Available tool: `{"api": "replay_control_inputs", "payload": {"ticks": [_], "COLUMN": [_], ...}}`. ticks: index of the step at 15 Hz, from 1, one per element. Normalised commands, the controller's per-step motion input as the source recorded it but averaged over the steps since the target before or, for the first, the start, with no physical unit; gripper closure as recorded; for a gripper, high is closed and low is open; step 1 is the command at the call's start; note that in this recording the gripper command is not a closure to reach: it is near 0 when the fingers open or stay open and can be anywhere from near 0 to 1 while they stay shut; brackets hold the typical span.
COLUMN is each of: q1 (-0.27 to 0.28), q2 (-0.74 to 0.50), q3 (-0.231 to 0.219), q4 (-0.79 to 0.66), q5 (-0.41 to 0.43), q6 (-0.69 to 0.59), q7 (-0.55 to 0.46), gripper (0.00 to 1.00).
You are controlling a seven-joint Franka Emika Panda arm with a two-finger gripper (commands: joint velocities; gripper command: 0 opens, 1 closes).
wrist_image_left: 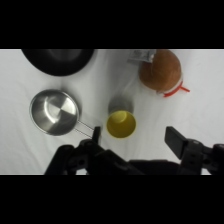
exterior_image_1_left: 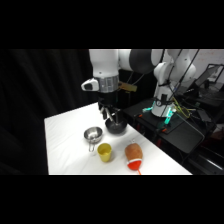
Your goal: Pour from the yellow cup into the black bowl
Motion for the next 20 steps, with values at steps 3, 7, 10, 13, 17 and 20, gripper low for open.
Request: {"api": "replay_control_inputs", "payload": {"ticks": [3, 7, 10, 13, 17, 20], "q1": [0.069, 0.043, 0.016, 0.045, 0.054, 0.025], "q2": [0.10, 0.17, 0.17, 0.21, 0.27, 0.28], "q3": [0.064, 0.024, 0.018, 0.029, 0.045, 0.027], "q4": [0.05, 0.02, -0.02, 0.01, 0.09, 0.18], "q5": [-0.003, -0.052, 0.013, 0.013, 0.033, 0.068], "q6": [0.30, 0.40, 0.41, 0.31, 0.25, 0.16], "q7": [0.10, 0.09, 0.03, 0.04, 0.04, 0.00], "gripper": [0.00, 0.00, 0.00, 0.00, 0.00, 0.00]}}
